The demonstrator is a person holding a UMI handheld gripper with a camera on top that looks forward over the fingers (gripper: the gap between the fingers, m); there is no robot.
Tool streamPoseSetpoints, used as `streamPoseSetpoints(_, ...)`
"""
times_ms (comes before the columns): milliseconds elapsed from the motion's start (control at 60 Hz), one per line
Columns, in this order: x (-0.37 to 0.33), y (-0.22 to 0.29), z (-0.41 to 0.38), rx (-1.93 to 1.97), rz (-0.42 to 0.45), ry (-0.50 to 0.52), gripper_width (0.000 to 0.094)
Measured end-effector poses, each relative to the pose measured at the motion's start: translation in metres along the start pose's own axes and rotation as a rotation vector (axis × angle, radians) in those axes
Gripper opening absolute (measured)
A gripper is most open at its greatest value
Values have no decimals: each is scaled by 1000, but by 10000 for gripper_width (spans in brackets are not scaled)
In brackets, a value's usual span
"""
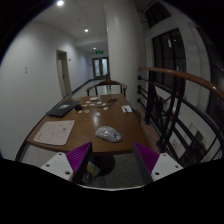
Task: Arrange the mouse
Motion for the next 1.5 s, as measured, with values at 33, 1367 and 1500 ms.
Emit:
streamPoseSetpoints(33,3,0,1,1,0,-2,840)
streamPoseSetpoints(1367,259,68,19,106,-78,-147,370)
streamPoseSetpoints(1500,190,132,-73,106,113,-82,368)
Point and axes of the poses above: the point between the fingertips, and its own axes, seen from behind it with the camera up: z to the right, y up, x forward, the way the camera looks, the point moved 10 cm from there along -x, backward, against the way the camera looks, and after that the axes turned 8 degrees about x, right-handed, at the moved point
